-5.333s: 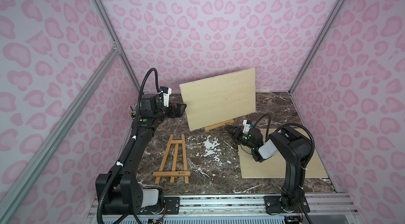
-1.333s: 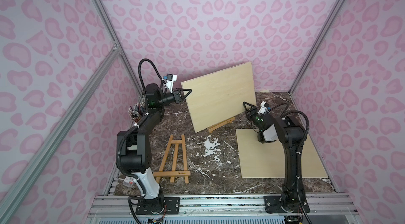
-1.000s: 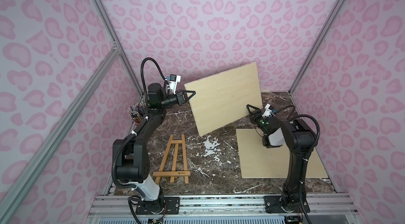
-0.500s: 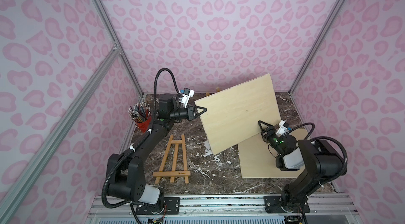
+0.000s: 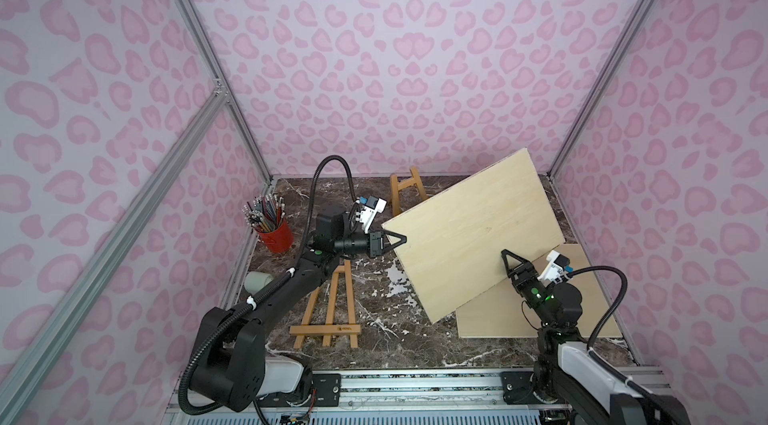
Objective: Disassemble the easel
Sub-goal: Place the drawing board on the drawing board.
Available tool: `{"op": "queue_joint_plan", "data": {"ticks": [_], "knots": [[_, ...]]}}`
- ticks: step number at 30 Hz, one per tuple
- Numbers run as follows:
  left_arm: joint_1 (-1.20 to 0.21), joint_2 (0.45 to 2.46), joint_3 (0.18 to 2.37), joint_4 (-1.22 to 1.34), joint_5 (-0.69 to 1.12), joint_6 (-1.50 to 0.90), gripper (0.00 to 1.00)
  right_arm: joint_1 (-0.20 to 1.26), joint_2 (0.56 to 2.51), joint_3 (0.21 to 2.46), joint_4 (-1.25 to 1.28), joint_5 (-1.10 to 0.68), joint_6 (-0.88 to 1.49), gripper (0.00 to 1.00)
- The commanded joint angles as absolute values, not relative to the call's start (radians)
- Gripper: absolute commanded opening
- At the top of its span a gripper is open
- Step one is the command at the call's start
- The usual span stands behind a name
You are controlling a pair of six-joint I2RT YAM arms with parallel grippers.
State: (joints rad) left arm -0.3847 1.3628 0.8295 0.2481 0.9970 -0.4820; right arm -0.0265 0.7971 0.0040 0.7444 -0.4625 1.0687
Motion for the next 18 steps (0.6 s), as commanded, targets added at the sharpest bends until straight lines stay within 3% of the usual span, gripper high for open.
{"op": "queue_joint_plan", "data": {"ticks": [1,18], "knots": [[-0.407,1.385,0.811,0.293,0.891,-0.448,0.02,-0.026,0.721,-0.028,0.637,-0.500,0.999,0.78],[-0.439,1.514,0.859,0.282,0.900,-0.452,0.02,-0.025,0.617,0.057,0.153,-0.528,0.920,0.79]]}}
